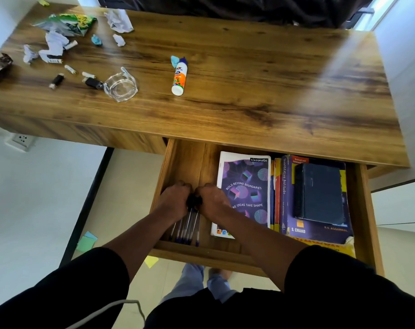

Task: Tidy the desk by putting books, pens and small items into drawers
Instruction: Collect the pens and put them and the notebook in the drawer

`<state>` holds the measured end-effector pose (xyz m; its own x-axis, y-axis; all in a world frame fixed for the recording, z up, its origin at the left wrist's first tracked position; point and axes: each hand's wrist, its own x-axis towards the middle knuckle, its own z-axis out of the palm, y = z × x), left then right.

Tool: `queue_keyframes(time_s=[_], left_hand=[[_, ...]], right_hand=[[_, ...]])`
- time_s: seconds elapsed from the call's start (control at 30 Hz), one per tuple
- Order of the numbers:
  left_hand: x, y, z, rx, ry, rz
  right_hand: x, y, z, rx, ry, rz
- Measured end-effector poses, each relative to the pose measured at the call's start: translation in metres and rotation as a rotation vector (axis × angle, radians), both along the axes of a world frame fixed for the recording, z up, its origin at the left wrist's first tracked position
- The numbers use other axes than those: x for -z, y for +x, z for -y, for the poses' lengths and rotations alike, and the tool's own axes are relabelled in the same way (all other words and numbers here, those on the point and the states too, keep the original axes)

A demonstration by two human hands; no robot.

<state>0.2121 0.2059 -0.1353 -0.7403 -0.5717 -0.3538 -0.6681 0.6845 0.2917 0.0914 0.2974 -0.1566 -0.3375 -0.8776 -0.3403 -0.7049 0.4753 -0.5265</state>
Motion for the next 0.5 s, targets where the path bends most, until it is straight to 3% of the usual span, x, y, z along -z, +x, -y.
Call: queue_keyframes(time_s=[0.5], left_hand=[[-0.0007, 0.0012, 0.0024, 0.06, 0.036, 0.02]], right_hand=[[0.004, -0.0027, 0.003, -0.007, -0.01, -0.019]])
